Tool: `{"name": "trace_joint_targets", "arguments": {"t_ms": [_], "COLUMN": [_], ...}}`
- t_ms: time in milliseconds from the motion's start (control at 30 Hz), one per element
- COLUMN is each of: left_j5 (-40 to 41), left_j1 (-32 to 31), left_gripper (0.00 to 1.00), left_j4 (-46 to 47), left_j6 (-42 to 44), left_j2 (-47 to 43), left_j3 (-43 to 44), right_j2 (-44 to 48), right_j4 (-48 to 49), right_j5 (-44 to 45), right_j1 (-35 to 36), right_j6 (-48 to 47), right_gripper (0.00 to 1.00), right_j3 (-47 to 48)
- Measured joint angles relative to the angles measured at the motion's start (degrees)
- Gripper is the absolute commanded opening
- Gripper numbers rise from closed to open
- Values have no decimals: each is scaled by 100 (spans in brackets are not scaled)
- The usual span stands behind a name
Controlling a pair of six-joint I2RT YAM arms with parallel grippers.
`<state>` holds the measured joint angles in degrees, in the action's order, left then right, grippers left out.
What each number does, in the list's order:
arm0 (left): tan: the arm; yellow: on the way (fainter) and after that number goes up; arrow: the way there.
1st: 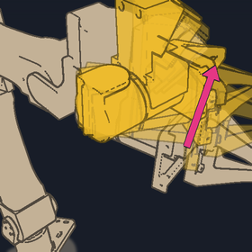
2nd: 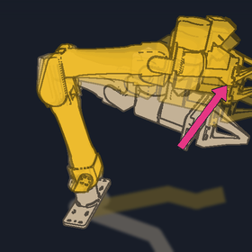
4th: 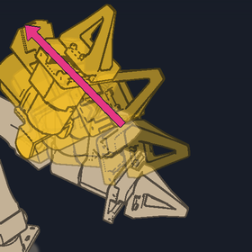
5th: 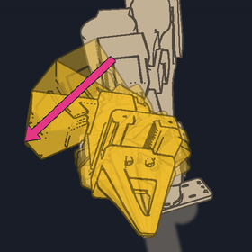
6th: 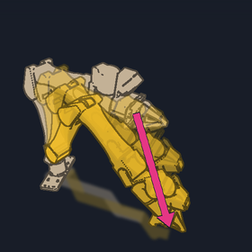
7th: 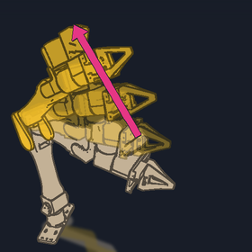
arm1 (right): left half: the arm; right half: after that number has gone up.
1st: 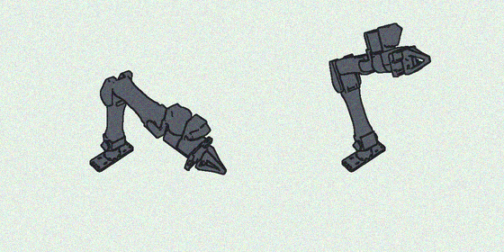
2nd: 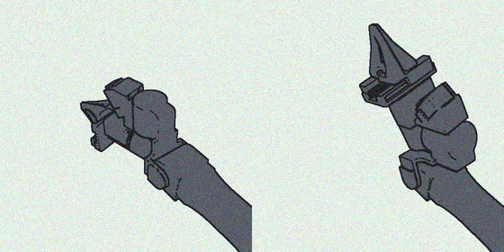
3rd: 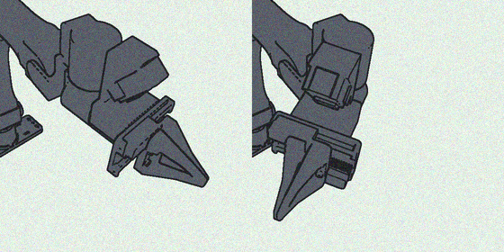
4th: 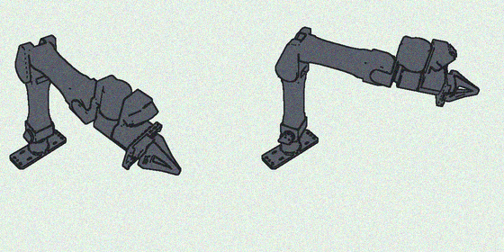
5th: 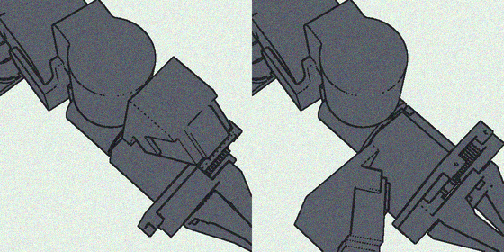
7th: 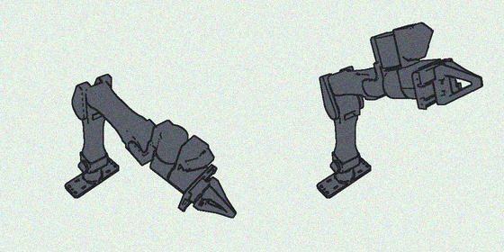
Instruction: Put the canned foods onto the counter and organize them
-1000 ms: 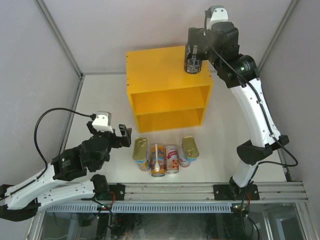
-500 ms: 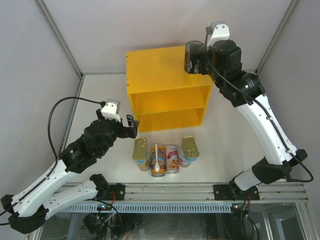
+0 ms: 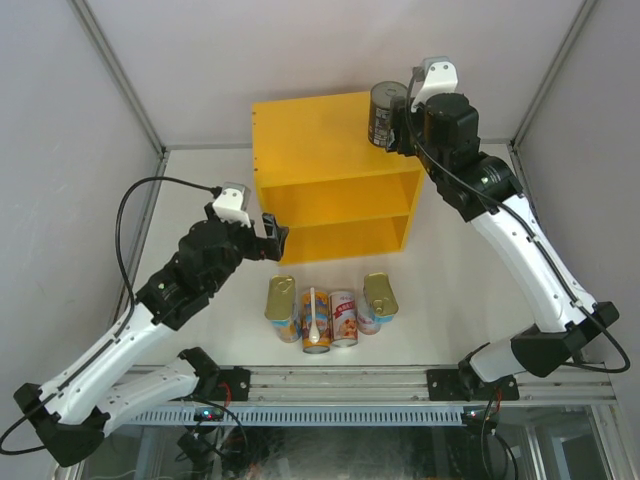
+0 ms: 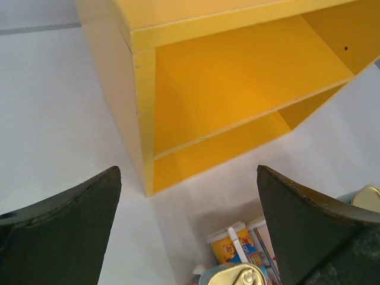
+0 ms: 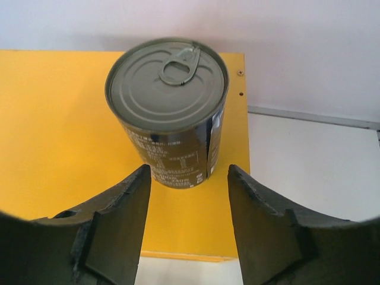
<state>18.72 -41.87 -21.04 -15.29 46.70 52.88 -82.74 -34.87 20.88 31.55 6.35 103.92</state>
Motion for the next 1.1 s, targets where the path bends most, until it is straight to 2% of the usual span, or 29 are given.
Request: {"name": "trace_joint_targets", "arguments": {"t_ms": [633, 1100], "left_j5": [-295, -612], "left_j1": [866, 1226], "left_gripper": [89, 88], "left_j4": [911, 1300], "left_j6": [46, 50], "left_j2": [800, 905], "left_j3": [-146, -258], "right_j2": [-413, -1217], "right_j4": [560, 684], "right_j5": [-455, -498], "right_j1": [-232, -424], "right_j6": [2, 0], "right_gripper": [49, 49], "right_j3": [33, 678]}}
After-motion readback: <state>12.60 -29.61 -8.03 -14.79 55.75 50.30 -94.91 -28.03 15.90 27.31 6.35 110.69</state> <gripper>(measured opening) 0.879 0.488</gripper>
